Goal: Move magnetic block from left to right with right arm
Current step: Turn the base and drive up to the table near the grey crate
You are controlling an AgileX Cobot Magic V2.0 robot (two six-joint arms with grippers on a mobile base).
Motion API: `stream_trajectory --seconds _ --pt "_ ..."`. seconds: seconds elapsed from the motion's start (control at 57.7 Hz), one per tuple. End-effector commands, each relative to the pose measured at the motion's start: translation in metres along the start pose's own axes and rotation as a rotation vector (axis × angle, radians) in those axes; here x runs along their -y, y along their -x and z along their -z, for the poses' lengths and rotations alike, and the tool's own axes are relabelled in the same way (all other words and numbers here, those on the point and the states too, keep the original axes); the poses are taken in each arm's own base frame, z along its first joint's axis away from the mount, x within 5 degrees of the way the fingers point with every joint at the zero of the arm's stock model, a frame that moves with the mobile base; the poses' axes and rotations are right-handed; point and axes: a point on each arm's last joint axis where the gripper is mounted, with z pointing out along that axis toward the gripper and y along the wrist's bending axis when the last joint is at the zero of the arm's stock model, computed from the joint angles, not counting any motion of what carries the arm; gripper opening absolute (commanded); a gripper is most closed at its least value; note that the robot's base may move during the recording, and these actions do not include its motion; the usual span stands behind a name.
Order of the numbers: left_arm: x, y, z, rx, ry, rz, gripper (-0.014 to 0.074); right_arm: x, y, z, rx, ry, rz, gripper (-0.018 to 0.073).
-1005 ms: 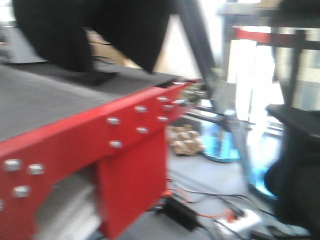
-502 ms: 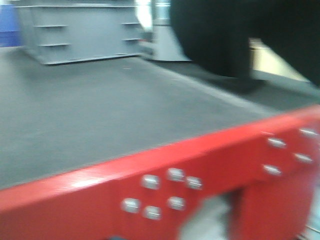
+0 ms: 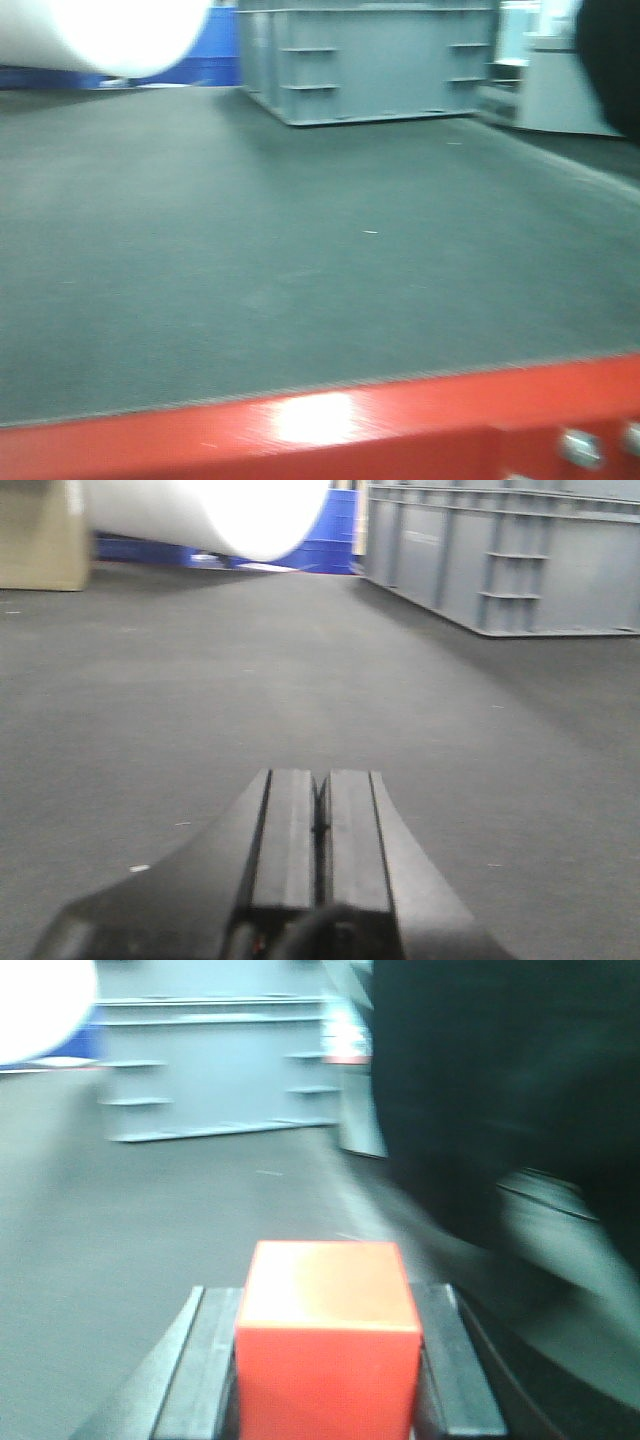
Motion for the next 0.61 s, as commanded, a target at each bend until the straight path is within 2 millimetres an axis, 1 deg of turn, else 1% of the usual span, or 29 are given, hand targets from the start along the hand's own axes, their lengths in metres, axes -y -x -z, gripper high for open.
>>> stream_trajectory --seconds 0.0,0.589 --pt "-0.0002 0.0054 0.0008 0.085 0.000 0.010 -0.0126 -0.0004 0.0175 0.0012 0.112 -0.004 0.008 0.0319" --pt "-0.0002 0.0054 0.0008 0.085 0.000 0.010 -0.0126 -0.0004 0.0175 0.0012 0.112 -0.004 0.008 0.0319"
